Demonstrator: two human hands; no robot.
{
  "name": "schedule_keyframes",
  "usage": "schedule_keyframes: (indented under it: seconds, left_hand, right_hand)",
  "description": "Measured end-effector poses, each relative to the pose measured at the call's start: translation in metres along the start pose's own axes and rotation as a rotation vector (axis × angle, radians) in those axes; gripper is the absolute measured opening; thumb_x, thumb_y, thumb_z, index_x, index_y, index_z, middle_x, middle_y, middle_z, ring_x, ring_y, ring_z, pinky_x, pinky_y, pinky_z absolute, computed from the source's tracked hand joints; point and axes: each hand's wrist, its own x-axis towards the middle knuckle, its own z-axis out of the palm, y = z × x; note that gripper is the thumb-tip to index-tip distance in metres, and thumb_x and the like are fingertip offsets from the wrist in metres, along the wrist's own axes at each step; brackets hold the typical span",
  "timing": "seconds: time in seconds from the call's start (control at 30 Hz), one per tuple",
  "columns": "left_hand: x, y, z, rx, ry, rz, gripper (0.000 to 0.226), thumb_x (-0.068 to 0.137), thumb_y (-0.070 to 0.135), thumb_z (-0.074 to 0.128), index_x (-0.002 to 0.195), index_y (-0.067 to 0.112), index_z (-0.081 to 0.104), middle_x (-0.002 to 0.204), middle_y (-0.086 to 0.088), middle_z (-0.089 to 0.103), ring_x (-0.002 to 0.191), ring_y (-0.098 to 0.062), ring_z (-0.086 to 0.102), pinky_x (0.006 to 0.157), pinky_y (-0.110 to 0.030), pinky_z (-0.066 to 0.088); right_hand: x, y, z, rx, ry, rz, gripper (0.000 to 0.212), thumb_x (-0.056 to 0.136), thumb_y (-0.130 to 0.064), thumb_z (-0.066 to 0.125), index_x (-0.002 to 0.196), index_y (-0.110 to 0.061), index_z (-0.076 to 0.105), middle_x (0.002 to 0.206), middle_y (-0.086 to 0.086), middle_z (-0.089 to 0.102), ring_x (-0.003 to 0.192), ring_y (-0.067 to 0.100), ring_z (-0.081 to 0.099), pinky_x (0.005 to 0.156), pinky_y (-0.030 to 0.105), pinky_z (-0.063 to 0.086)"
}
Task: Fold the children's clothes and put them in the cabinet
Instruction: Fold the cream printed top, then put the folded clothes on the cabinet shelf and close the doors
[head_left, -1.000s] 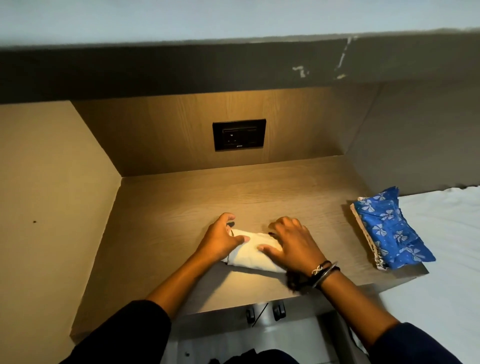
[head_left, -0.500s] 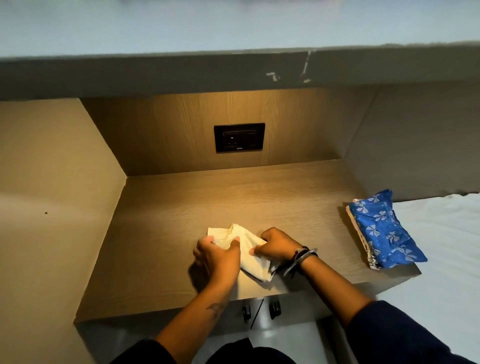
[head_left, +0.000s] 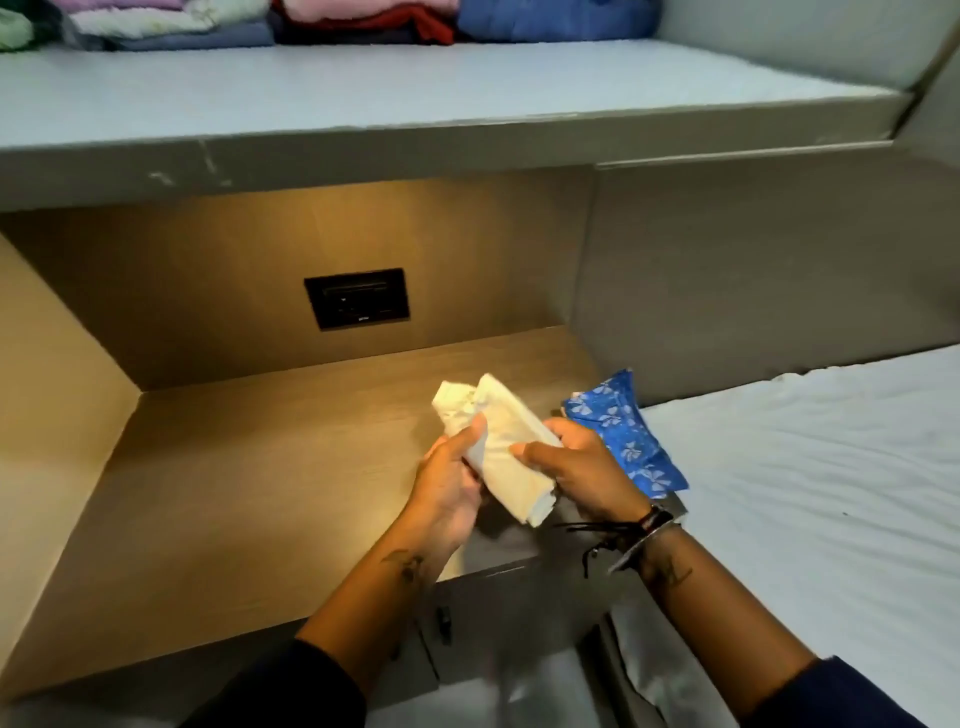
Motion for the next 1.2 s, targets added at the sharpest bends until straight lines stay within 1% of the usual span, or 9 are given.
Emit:
schedule_keyframes:
  seconds: [0.07,0.17,0.3,0.4,0.53,0.63,0.8,0.93,1.2]
  left_hand:
    - [0.016,-0.009,0.035,0.097,-0.061,0.054,0.042,0.090,0.016,0.062,0.131,0.010,0.053,0.125,-0.016,0.065,0.115,-0.035,0.062,0.101,-0.054,0.047]
    - [0.043,-0.030,0.084,0.253,-0.062,0.036,0.039,0.089,0.018,0.066,0.126,0.010,0.056,0.123,-0.012,0.067,0.109,-0.031,0.065,0.095,-0.050,0.052]
    - [0.079,-0.074,0.102,0.784,0.044,0.099,0.037,0.089,0.023,0.067,0.119,0.005,0.057,0.120,-0.014,0.066,0.107,-0.029,0.063,0.088,-0.040,0.053]
    - [0.092,-0.098,0.082,1.250,0.322,0.247,0.055,0.082,0.050,0.063,0.119,0.011,0.054,0.123,-0.009,0.056,0.115,-0.029,0.053,0.095,-0.044,0.047]
    - [0.094,-0.108,0.078,0.989,0.391,-0.004,0.073,0.066,0.072,0.063,0.109,0.013,0.058,0.113,-0.005,0.065,0.101,-0.028,0.063,0.088,-0.040,0.054]
    - [0.100,-0.112,0.089,0.688,0.268,-0.111,0.047,0.073,0.056,0.072,0.097,0.016,0.065,0.109,-0.010,0.072,0.091,-0.027,0.069,0.086,-0.042,0.058]
    - [0.095,-0.113,0.100,0.489,0.187,-0.222,0.046,0.077,0.045,0.075,0.110,0.015,0.061,0.092,-0.002,0.071,0.081,-0.020,0.067,0.060,-0.029,0.052]
    - [0.067,-0.118,0.097,0.402,0.121,-0.135,0.049,0.079,0.033,0.076,0.122,0.017,0.059,0.111,-0.013,0.071,0.099,-0.033,0.068,0.090,-0.051,0.055]
    - [-0.035,-0.087,0.071,0.210,-0.068,0.070,0.045,0.083,0.015,0.071,0.126,0.016,0.059,0.120,-0.015,0.069,0.108,-0.036,0.066,0.096,-0.058,0.050]
  right_hand:
    - [-0.003,0.003,-0.034,0.042,0.105,-0.040,0.020,0.086,-0.016,0.071,0.103,-0.009,0.063,0.103,0.018,0.070,0.091,0.029,0.068,0.075,0.045,0.056]
    - [0.005,0.014,-0.082,-0.044,0.205,-0.057,0.022,0.090,-0.024,0.068,0.107,-0.019,0.056,0.107,0.002,0.065,0.093,0.017,0.065,0.064,0.021,0.053]
    - [0.024,0.046,-0.122,-0.598,0.292,0.070,0.032,0.089,-0.047,0.062,0.097,-0.017,0.056,0.098,0.004,0.061,0.092,0.024,0.059,0.072,0.033,0.048]
    - [0.033,0.072,-0.136,-1.088,0.339,0.065,0.053,0.084,-0.071,0.046,0.086,-0.020,0.057,0.100,0.008,0.064,0.098,0.028,0.057,0.079,0.039,0.047]
    - [0.047,0.085,-0.141,-0.614,0.231,0.064,0.058,0.085,-0.064,0.055,0.114,-0.014,0.058,0.103,0.002,0.061,0.099,0.023,0.059,0.073,0.029,0.047]
    - [0.051,0.091,-0.135,-0.285,0.174,0.065,0.038,0.089,-0.051,0.060,0.108,-0.018,0.058,0.105,0.002,0.069,0.090,0.014,0.067,0.061,0.017,0.047]
    - [0.045,0.093,-0.129,-0.169,0.211,0.065,0.037,0.095,-0.043,0.056,0.121,-0.017,0.053,0.115,0.004,0.064,0.098,0.019,0.066,0.069,0.020,0.052]
    - [0.022,0.093,-0.117,-0.033,0.169,0.052,0.025,0.096,-0.040,0.055,0.117,-0.027,0.053,0.113,0.000,0.066,0.092,0.007,0.066,0.061,0.012,0.051]
    - [-0.051,0.060,-0.079,0.331,-0.001,-0.079,0.051,0.087,-0.044,0.066,0.132,-0.022,0.056,0.128,0.010,0.065,0.116,0.031,0.064,0.099,0.054,0.050]
